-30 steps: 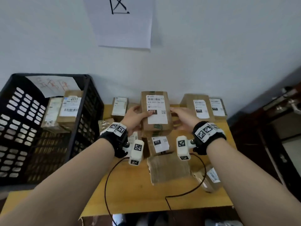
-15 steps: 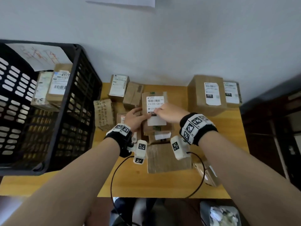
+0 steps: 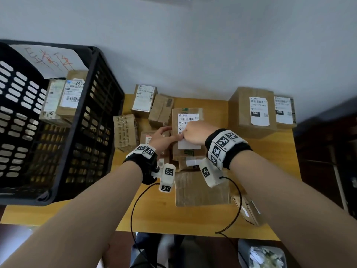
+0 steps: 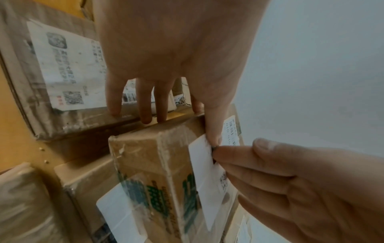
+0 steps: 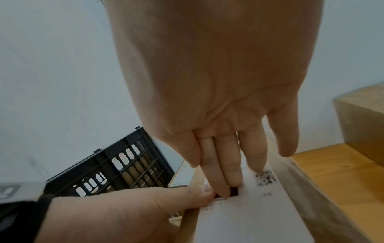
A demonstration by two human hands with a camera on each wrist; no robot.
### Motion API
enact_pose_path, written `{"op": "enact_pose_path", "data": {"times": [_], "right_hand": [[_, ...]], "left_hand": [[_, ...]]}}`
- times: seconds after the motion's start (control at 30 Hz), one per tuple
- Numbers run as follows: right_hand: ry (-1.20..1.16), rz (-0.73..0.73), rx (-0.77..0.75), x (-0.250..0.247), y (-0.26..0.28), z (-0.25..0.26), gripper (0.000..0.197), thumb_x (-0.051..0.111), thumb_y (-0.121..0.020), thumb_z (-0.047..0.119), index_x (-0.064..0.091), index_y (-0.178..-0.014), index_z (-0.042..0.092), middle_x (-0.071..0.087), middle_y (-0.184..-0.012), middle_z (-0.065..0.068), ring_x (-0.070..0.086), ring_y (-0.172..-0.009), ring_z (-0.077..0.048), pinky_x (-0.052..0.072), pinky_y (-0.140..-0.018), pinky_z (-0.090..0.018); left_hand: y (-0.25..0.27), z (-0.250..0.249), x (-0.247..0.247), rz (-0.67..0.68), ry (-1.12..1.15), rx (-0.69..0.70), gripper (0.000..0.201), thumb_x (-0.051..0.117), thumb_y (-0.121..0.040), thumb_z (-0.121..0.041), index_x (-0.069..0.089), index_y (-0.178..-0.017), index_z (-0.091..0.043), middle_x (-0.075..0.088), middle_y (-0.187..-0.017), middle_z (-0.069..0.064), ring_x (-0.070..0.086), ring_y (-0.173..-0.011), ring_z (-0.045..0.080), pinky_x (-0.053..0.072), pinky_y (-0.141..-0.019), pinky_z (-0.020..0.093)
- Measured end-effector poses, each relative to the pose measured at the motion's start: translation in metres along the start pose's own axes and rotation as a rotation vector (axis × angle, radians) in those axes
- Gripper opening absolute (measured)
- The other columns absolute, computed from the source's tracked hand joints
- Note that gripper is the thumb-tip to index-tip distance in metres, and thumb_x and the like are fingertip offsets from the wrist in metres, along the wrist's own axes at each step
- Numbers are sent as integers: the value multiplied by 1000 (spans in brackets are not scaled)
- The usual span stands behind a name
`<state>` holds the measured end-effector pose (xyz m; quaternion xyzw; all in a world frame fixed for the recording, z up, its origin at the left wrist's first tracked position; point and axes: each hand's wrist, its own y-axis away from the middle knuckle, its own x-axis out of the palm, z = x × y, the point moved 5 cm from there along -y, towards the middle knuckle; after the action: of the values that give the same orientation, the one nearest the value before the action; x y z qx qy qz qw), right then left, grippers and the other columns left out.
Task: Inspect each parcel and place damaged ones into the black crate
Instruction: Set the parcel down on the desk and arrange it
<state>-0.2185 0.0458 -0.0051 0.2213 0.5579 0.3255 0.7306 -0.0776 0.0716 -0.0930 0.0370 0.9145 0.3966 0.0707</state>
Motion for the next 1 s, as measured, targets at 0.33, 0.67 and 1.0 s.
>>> {"op": "enact_pose_path", "data": {"times": [0.33, 0.67, 1.0], "right_hand": [[-458, -221, 51, -12, 19, -14, 34, 51, -104, 30, 73, -110, 5, 73, -113, -18, 70, -100, -33, 59, -90, -44], [-1135, -327, 135, -8, 38, -35, 23, 50, -107, 37, 65, -122, 28, 70, -115, 4, 69, -95, -17, 63, -86, -46], [-959, -406, 100, -6, 47, -37, 38, 42, -110, 36, 68, -127, 15, 72, -97, -2, 68, -88, -18, 58, -85, -34]], "left_hand": [[14, 4, 7, 84, 156, -112, 66, 84, -86, -33, 54, -144, -23, 76, -115, 6, 74, -101, 26, 63, -68, 39], [29, -23, 5, 53, 139, 72, 87, 87, -81, -40, 36, -148, -22, 59, -137, 3, 62, -109, 18, 59, -79, 42], [29, -17, 10, 32, 237, 124, 39, 74, -95, -15, 53, -126, -24, 75, -107, 7, 77, -79, 10, 63, -66, 36]]}}
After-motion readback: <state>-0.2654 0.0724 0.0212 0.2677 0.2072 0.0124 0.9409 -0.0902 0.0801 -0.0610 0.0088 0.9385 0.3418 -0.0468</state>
